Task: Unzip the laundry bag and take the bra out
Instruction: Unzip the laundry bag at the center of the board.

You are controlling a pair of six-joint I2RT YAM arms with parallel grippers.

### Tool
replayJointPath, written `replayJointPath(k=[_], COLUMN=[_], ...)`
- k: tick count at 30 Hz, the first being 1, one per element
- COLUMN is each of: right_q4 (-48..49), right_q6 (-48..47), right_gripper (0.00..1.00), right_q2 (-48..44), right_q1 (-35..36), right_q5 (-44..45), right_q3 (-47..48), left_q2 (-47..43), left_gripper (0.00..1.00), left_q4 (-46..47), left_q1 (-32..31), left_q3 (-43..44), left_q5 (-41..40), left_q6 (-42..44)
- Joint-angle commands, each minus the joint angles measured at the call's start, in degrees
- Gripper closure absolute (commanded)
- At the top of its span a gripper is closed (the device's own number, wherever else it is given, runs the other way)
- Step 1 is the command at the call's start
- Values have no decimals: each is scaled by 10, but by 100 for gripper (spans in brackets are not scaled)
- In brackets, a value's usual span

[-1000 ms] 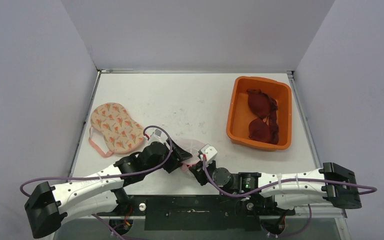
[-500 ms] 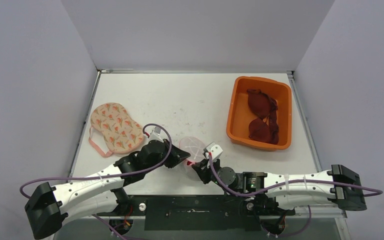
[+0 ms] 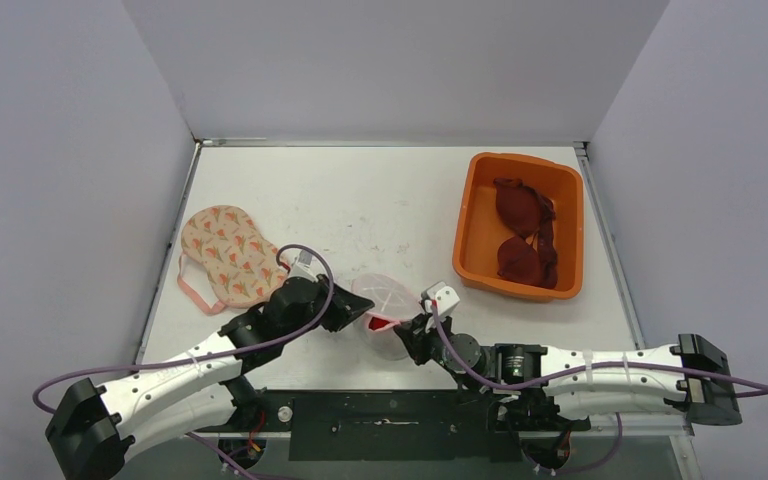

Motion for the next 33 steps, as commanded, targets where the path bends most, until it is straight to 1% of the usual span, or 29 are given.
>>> replayJointPath(k=[1, 13, 18, 25, 26, 28, 33], right_q4=[-20, -56, -71, -59, -58, -61, -80], right_q6=[19, 50, 62, 65, 66, 73, 107], right_gripper=[95, 95, 95, 95, 93, 86, 53], right_q2=[-23, -33, -41, -42, -43, -45, -63], right_q1=[0, -19, -33, -38, -38, -38, -38], right_q5=[50, 78, 72, 52, 49, 43, 30], right_q3=[-5, -8, -14, -10, -8, -2, 18], left_q2=[-12, -21, -24, -15, -15, -14, -14], left_gripper=[100, 100, 100, 100, 100, 100, 100], left_q4=[-20, -19, -18, 8, 13, 21, 29], left_q1=[19, 27, 30, 30, 30, 30, 29], left_q3=[-6, -13, -13, -20, -22, -23, -23], left_q5=[-23, -16, -13, -2, -1, 1, 0], left_q6=[30, 40, 44, 43, 41, 38, 36])
